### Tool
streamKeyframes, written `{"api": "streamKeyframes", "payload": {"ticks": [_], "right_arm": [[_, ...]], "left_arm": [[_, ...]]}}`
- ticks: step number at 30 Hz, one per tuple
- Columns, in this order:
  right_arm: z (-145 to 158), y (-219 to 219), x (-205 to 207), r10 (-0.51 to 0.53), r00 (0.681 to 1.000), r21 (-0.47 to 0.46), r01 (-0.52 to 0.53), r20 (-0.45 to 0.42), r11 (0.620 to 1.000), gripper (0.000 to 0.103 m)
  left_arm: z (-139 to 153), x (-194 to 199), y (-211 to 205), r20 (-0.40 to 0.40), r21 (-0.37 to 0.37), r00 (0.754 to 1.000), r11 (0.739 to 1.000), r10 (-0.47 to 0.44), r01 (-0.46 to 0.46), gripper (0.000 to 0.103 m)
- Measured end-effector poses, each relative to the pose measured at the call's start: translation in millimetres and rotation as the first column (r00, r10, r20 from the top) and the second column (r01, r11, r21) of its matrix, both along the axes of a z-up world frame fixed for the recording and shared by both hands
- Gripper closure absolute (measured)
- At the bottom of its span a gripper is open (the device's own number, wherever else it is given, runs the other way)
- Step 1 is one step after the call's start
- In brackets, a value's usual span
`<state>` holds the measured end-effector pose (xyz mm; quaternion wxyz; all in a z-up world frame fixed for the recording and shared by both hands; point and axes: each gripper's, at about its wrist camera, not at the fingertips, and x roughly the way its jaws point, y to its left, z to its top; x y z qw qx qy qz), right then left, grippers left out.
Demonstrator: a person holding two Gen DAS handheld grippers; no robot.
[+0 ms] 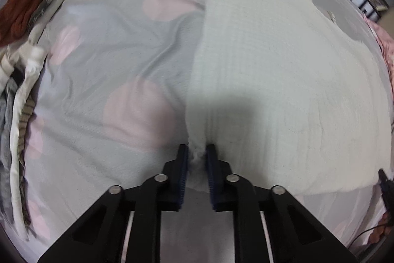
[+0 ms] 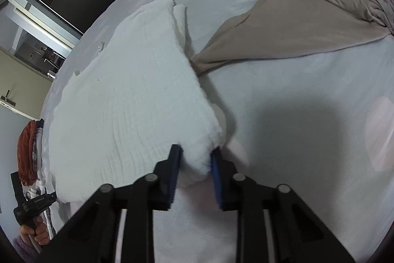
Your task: Fold clothes
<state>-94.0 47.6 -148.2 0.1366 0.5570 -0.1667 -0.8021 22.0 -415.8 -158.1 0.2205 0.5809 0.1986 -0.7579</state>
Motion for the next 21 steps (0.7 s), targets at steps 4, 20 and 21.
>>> {"api": "streamKeyframes", "payload": {"ticks": [4,20,21], "right_arm": [[4.1,-1.4,0.6,0.005,1.000,0.013,-0.004,-0.029,1.000,0.092],[83.1,12.3,24.7,-0.001,0.994,0.029,0.004,-0.111,1.000,0.095],[89.1,14.7,28.3,-0.011,0.994,0.028,0.014,-0.104,1.000,0.095]], "left_arm": [[5.4,-2.1,6.8,-0.004,-0.040,1.000,0.999,-0.018,0.018,0.094],[106.7,31.0,6.2,-0.020,-0.172,0.994,0.980,-0.109,0.103,0.096],[117.7,28.5,-0.7,-0.016,-0.176,0.993,0.978,-0.120,0.115,0.096]]}}
